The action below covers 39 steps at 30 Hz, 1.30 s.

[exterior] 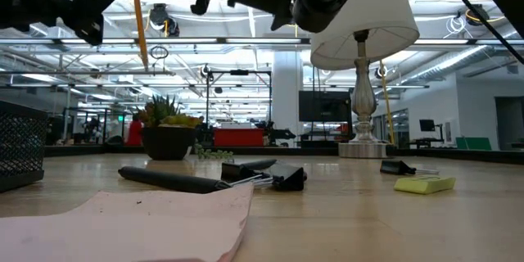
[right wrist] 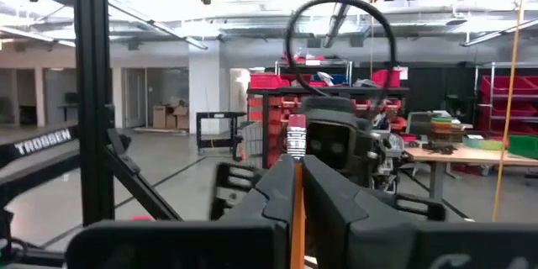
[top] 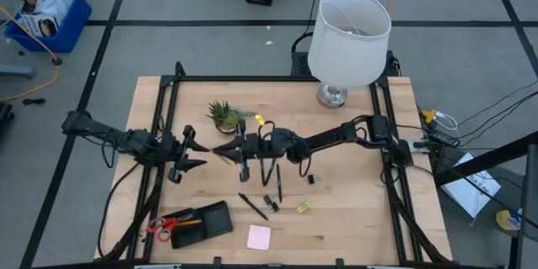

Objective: Pick and place office supplies into organizer
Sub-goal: Put the top binder clip into the bottom left section of the desk organizer

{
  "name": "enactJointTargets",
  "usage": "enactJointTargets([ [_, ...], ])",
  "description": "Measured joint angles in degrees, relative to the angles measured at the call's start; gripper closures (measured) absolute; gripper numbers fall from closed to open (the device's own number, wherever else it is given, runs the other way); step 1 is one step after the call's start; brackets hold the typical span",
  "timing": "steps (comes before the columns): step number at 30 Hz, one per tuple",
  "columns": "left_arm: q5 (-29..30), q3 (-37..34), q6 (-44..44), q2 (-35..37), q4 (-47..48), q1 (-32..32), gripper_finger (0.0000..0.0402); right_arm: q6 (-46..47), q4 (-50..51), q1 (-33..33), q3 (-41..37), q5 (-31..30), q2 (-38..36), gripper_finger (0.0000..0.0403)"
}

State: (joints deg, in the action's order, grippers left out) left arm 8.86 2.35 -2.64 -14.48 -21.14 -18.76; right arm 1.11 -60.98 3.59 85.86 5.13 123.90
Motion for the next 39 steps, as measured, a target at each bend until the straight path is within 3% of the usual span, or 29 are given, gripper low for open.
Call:
enactJointTargets([
  [8,0.3,0.0,4.1,-9.1,-11.5,0.0,0.0222,1.0,0.0,-0.5,0.0,1.0,0.0,0.0388],
  [24,2.4,0.0,4.5,-26.8,-31.5,0.0,0.0222,1.2,1.1,-0.6,0.0,0.9,0.0,0.0388],
  [35,3.2,4.7,2.3,-35.9,-32.5,1.1,0.0222,2.0,1.3,-0.5,0.0,0.8,0.0,0.0392],
  [39,3.2,4.7,1.8,-36.9,-31.9,1.1,0.0242,1.9,1.3,-0.5,0.0,0.9,0.0,0.0398],
])
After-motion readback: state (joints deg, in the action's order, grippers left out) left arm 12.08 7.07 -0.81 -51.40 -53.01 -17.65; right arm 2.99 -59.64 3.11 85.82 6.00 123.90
